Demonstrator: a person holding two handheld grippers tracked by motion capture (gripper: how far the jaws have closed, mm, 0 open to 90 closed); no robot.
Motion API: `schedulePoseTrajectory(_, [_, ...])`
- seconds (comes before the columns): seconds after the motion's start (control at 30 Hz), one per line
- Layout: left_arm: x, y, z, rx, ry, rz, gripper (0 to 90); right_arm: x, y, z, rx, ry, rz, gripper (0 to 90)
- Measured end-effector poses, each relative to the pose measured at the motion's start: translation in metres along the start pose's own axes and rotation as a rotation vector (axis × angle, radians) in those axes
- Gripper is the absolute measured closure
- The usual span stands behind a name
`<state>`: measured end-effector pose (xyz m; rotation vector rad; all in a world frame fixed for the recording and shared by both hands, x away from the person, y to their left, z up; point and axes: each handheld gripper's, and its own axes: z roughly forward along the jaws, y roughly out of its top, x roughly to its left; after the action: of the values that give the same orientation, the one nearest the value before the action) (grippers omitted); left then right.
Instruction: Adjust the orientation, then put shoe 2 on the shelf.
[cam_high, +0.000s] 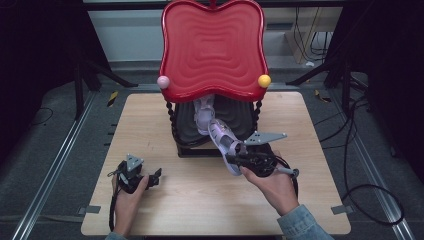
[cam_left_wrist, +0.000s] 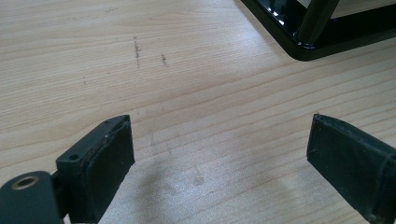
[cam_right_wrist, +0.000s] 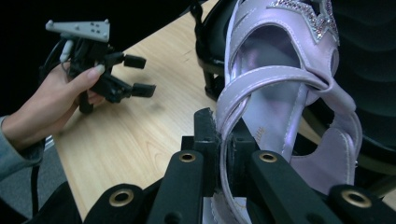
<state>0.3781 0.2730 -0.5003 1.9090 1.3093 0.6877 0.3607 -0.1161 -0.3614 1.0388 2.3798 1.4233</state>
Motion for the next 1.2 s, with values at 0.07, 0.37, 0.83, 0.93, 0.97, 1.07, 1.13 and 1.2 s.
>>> schedulePoseTrajectory(0.07, [0.000,0.000,0.000,-0.001,-0.001,0.000,6.7,-0.002,0.001,0.000,-0.011,-0.011,0.010,86.2])
schedulePoseTrajectory(0.37, [-0.002,0.000,0.000,-0.003,-0.002,0.002,6.7,-0.009,0.007,0.003,-0.069,-0.053,0.050,86.2])
schedulePoseTrajectory(0.83, [-0.003,0.001,0.000,-0.002,-0.007,0.001,6.7,-0.004,0.020,0.017,-0.190,-0.114,0.075,86.2])
schedulePoseTrajectory(0.93, [-0.003,0.001,0.000,-0.002,-0.008,0.004,6.7,-0.002,0.022,0.020,-0.215,-0.139,0.073,86.3])
schedulePoseTrajectory(0.97, [-0.003,0.001,0.000,-0.002,-0.009,0.004,6.7,0.000,0.023,0.021,-0.222,-0.151,0.065,86.3])
schedulePoseTrajectory(1.07, [-0.003,0.001,0.000,-0.002,-0.011,0.005,6.7,0.002,0.025,0.026,-0.238,-0.177,0.061,86.3])
schedulePoseTrajectory(1.13, [-0.003,0.001,-0.001,-0.002,-0.014,0.001,6.7,0.001,0.026,0.030,-0.247,-0.189,0.070,86.3])
schedulePoseTrajectory(1.2, [-0.003,0.001,0.000,-0.001,-0.016,-0.002,6.7,0.000,0.027,0.032,-0.254,-0.204,0.064,86.3])
